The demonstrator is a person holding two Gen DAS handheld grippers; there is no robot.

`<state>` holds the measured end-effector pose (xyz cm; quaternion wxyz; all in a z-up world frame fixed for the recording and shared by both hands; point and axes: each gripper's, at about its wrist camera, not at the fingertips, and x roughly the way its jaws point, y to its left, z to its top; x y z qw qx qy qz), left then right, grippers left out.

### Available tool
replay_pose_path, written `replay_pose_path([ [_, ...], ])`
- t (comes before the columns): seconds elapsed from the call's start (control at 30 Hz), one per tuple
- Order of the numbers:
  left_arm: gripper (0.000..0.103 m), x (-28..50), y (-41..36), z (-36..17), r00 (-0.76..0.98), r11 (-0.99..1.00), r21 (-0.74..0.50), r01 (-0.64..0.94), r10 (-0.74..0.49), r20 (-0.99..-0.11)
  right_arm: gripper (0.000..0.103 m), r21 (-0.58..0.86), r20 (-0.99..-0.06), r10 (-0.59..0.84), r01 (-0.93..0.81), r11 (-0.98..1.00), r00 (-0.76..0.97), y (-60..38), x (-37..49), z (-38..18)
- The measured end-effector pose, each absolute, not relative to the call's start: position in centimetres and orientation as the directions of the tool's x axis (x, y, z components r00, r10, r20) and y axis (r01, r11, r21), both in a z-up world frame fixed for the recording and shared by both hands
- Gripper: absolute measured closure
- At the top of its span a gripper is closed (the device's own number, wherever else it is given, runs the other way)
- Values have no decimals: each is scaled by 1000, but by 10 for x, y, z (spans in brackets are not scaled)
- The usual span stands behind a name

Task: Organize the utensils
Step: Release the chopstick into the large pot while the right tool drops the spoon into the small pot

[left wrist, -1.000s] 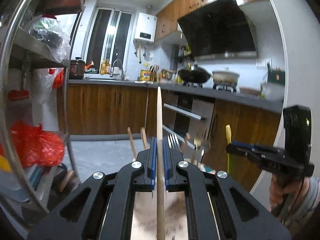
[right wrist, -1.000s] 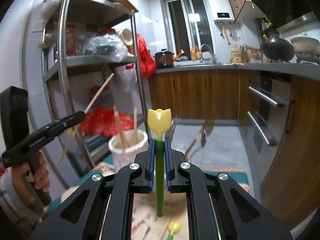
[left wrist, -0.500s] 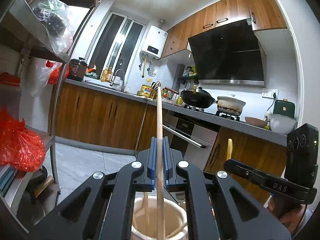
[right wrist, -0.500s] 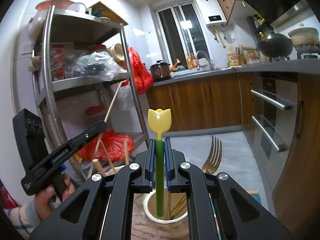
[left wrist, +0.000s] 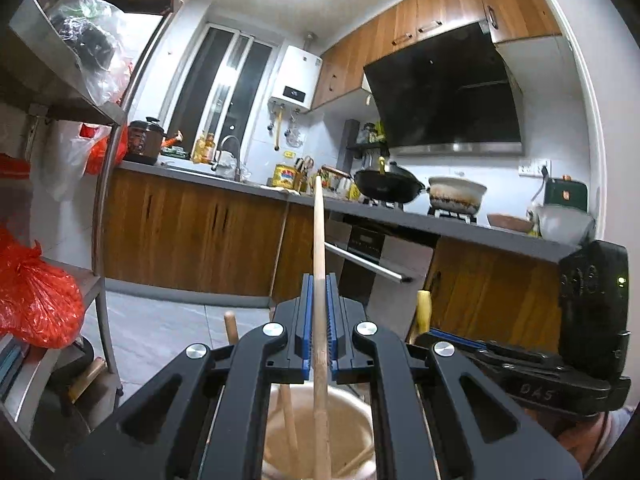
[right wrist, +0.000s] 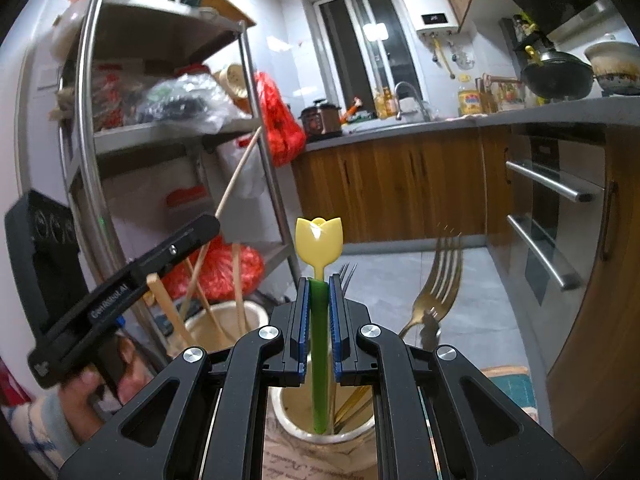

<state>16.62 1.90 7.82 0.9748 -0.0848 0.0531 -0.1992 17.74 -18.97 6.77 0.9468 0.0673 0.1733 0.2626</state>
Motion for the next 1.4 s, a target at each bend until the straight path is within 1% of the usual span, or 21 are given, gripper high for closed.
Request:
replay_pose_path([
  [0.07,97,162,20,77,913,907,-175,382,-399,-78,93,198,-309,514,-475,858,800,-186,177,64],
  [0.3,97,154,30,72,904,896,-203,395,-419,-89,93,206,-338,506,-463,862,793,-185,179,54],
  [0.37,97,154,33,71,906,894,-219,390,-415,-81,93,207,-344,503,-459,864,793,-186,179,52],
  [0.47,97,162,40,79,907,875,-286,390,-418,-44,93,223,-344,503,-452,864,793,-187,179,50],
  [0.5,97,165,39,81,910,877,-288,384,-412,-40,93,224,-345,504,-452,864,792,-187,179,50],
  [0.63,97,176,26,84,917,889,-265,373,-397,-42,93,205,-330,498,-454,867,802,-187,177,53],
  [0.83,97,182,12,76,922,908,-202,367,-384,-54,93,217,-322,500,-451,866,804,-192,181,53],
  [1.07,97,170,22,71,904,899,-194,393,-416,-94,93,220,-336,508,-459,861,793,-192,185,48],
  [1.17,97,164,26,69,895,902,-183,392,-420,-150,93,215,-354,510,-462,860,784,-189,187,46],
  [1.27,97,162,20,65,887,911,-146,385,-409,-213,92,213,-375,505,-458,863,777,-187,188,41],
  [1.4,97,162,11,59,876,917,-103,385,-399,-271,92,204,-410,485,-441,874,772,-184,191,36],
])
